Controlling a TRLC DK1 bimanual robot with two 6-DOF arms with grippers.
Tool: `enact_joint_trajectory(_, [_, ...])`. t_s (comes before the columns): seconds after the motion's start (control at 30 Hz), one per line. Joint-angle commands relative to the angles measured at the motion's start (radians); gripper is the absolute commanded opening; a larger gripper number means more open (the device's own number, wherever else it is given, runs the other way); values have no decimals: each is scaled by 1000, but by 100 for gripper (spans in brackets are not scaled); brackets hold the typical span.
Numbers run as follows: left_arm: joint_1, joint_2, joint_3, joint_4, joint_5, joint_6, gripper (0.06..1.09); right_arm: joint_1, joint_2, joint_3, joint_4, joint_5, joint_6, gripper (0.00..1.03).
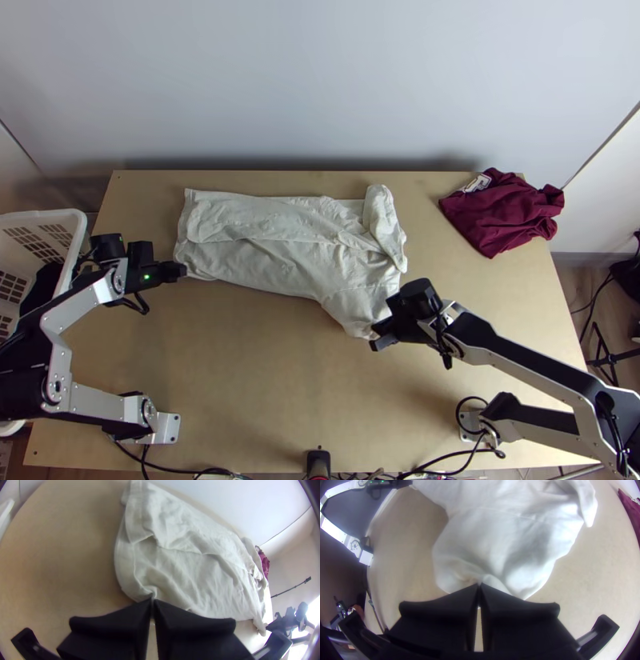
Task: Fold the t-shirt
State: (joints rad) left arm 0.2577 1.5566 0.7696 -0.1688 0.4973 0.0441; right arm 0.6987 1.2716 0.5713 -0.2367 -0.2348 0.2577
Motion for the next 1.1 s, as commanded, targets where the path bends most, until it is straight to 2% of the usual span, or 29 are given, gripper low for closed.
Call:
enact_joint_trajectory(0.0, [-32,19,16,11,4,-52,9,-8,-15,7,0,5,6,3])
enact_joint_trajectory(0.1, [-38,-33,17,-12,4,-64,9,-36,-38,22,-6,11,3,3])
enact_joint_trajectory(0.3, [-15,-153,97,-144,9,-67,9,-168,-87,156,-50,9,-18,3])
enact_joint_trajectory(0.53, [-17,-204,226,-182,17,-173,9,-280,-6,378,-53,11,-35,3])
enact_joint_trajectory(0.9, [-40,-7,408,-172,3,-268,9,-403,196,555,11,12,-40,3])
enact_joint_trajectory(1.07, [-69,145,525,-173,-66,-302,9,-427,264,581,40,23,-35,3])
